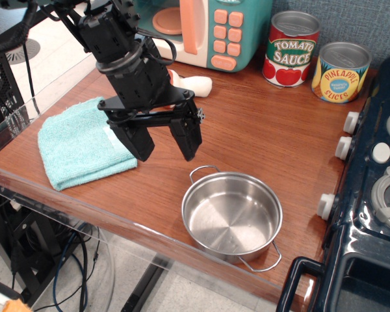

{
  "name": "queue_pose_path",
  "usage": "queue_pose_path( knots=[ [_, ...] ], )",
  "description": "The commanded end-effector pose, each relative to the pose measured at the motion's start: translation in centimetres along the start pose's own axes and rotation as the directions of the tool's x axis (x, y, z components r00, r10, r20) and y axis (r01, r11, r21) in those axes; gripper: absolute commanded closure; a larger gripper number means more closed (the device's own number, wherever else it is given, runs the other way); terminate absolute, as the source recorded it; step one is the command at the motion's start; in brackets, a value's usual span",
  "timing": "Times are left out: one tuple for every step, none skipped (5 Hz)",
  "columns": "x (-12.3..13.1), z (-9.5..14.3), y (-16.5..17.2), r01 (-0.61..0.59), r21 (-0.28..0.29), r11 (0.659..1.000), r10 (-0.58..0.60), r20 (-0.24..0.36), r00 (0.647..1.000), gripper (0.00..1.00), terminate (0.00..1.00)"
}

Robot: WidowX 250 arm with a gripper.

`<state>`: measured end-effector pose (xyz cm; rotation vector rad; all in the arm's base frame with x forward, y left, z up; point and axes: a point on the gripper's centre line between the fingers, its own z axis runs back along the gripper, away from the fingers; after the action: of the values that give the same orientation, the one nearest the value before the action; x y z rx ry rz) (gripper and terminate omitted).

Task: Pick up the mushroom and place it into the metal pot.

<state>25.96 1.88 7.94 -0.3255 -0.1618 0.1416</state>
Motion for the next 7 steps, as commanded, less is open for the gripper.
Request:
queue_pose_path(
  knots=[
    [0.0, 0.0, 0.0, 0.0, 0.0, 1.0, 0.0, 0.0, 1.0, 0.0, 0.0],
    [2.6, 0.3, 0.6, -0.031, 0.022, 0.999, 0.03, 0.011, 0.999, 0.0, 0.0],
    [5.2, 0.9, 1.0, -0.063, 0.029, 0.998, 0.062, 0.06, 0.996, 0.0, 0.0],
    [7.7, 1.6, 1.5, -0.083, 0.043, 0.996, 0.078, 0.115, 0.99, 0.0, 0.0],
    [10.0, 2.0, 2.0, -0.087, 0.12, 0.989, 0.065, 0.172, 0.983, 0.0, 0.0],
    [12.4, 1.7, 3.7, -0.126, 0.159, 0.979, 0.093, 0.205, 0.974, 0.0, 0.0],
    [14.2, 1.2, 5.0, -0.149, 0.198, 0.969, 0.106, 0.21, 0.972, 0.0, 0.0]
  ],
)
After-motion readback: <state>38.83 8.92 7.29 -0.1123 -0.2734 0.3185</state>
